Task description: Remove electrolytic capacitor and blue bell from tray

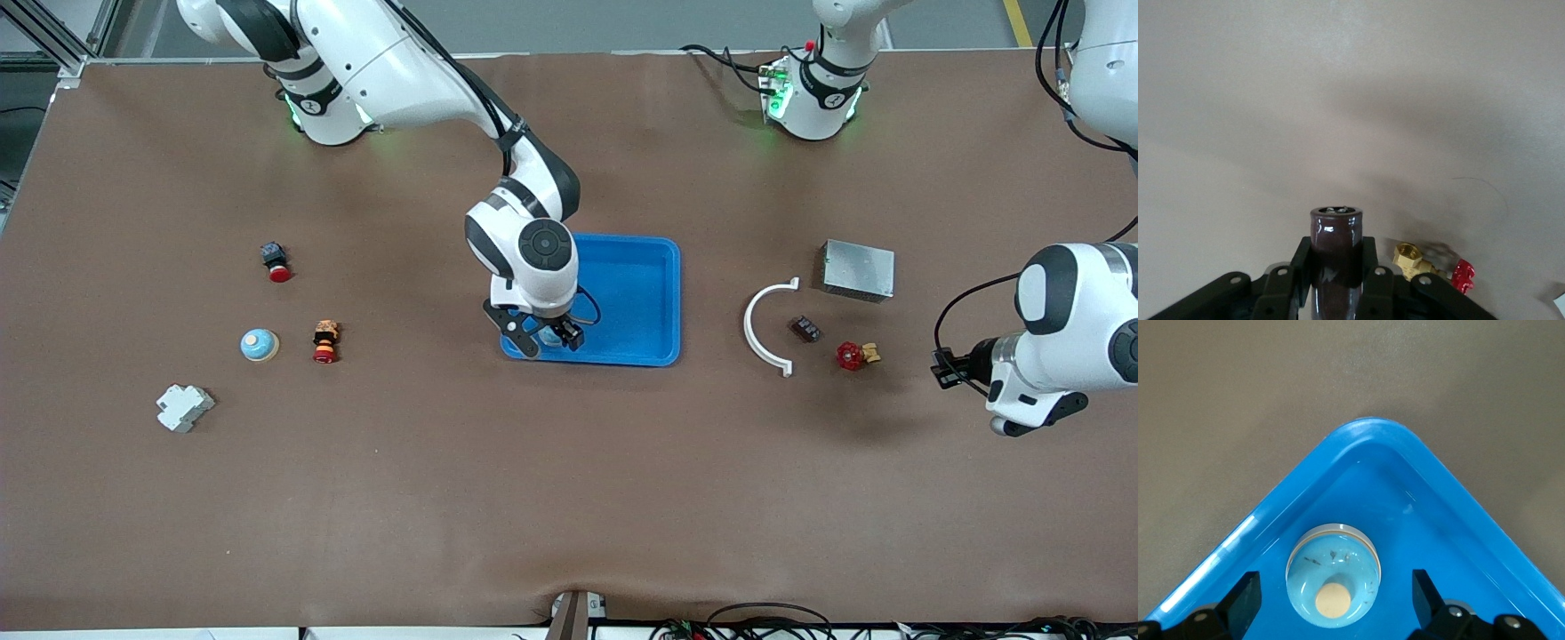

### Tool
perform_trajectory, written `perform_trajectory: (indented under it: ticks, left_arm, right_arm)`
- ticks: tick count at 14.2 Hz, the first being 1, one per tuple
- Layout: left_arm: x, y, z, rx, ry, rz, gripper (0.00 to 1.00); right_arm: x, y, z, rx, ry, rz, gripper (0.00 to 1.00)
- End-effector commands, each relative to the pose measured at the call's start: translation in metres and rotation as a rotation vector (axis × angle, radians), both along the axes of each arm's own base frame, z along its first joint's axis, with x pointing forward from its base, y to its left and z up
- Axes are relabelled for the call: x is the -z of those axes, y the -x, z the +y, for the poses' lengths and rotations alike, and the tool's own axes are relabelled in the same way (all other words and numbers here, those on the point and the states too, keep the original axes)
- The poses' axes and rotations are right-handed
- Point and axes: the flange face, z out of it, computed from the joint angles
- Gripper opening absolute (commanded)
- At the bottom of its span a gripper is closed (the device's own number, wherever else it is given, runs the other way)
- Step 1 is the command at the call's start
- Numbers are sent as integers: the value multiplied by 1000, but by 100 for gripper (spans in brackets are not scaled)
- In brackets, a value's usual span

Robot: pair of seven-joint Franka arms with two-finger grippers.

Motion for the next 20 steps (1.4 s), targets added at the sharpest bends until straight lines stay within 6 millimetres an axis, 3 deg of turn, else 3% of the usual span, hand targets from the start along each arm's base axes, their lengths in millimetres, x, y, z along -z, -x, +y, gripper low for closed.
perform_trajectory:
  ticks: [1, 7, 10, 11, 12, 13, 14, 15, 17, 20]
  left_arm:
    - [12, -2, -9, 15, -2, -35, 0]
    - [51, -2, -9, 102, -41, -65, 0]
    - [58, -4, -19, 125, -37, -70, 0]
    - [59, -4, -22, 138, -40, -69, 0]
    - [62, -4, -26, 159, -51, -65, 0]
    - [64, -3, -26, 172, -62, -62, 0]
    - [67, -1, -28, 179, -62, -57, 0]
    - [66, -2, -33, 186, -61, -57, 0]
    - [68, -1, -38, 193, -60, -55, 0]
    - [76, 0, -38, 192, -54, -42, 0]
  right_arm:
    - [7, -2, 5, -2, 15, -18, 100]
    - [16, 0, 7, -10, 11, -25, 100]
    - [16, -1, 8, -13, 10, -26, 100]
    - [16, -1, 8, -12, 9, -25, 90]
    - [15, 0, 9, -13, 8, -26, 73]
    - [14, 1, 11, -13, 6, -29, 51]
    - [10, 0, 13, -2, -1, -33, 18]
    - [6, -2, 15, 21, -6, -39, 0]
    - [-4, -4, 18, 55, -12, -43, 0]
    - [-37, -3, 24, 58, 30, 15, 0]
